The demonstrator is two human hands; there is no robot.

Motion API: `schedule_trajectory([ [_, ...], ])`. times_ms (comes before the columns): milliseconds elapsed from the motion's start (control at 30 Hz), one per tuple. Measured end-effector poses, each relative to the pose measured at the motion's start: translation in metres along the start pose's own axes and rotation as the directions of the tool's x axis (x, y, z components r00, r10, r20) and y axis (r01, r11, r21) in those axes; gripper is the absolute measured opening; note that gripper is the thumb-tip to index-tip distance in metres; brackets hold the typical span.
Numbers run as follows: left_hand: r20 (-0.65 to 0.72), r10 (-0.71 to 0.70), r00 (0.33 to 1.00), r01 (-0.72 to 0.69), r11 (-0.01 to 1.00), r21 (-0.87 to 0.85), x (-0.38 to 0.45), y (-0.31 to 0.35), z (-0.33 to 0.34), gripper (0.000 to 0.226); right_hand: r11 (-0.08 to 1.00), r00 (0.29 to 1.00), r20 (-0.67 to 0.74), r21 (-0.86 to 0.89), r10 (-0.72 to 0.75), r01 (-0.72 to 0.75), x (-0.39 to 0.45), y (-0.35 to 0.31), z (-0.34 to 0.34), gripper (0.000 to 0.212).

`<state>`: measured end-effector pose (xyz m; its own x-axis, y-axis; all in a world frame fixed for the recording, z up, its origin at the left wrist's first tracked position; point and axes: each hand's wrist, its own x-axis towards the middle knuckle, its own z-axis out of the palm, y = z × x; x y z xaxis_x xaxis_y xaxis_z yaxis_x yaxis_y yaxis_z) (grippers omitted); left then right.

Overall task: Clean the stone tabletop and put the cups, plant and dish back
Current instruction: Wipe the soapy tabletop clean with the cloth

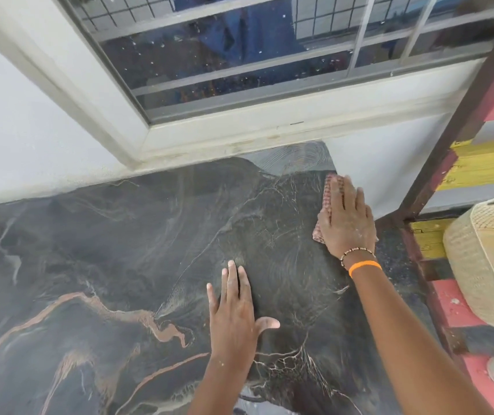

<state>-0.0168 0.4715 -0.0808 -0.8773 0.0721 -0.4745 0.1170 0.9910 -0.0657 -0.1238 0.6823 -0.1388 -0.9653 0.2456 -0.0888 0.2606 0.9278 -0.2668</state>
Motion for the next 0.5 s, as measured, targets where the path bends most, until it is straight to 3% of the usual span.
schedule_trajectory([
  [167, -0.003, 0.012, 1.0, -0.012, 1.0, -0.001, 0.003, 0.001, -0.005, 0.111, 0.997, 0.997, -0.035, -0.041, -0.063, 0.062, -0.038, -0.021, 0.011, 0.065],
  [267, -0.045, 0.025, 0.999, -0.027, 0.998, -0.052, 0.001, 0.0, -0.001, 0.095, 0.978, 0.98, -0.007, -0.067, -0.198, 0.197, -0.032, -0.045, 0.017, 0.067],
  [367, -0.041, 0.03, 0.999, -0.032, 0.999, -0.043, 0.004, 0.004, -0.002, 0.108, 0.923, 0.924, 0.088, -0.067, -0.373, 0.379, -0.015, -0.089, 0.028, 0.067],
  [500, 0.017, -0.013, 1.0, 0.015, 0.996, -0.087, 0.009, 0.006, -0.009, 0.118, 0.874, 0.869, 0.144, -0.043, -0.474, 0.484, 0.029, -0.146, 0.038, 0.066],
])
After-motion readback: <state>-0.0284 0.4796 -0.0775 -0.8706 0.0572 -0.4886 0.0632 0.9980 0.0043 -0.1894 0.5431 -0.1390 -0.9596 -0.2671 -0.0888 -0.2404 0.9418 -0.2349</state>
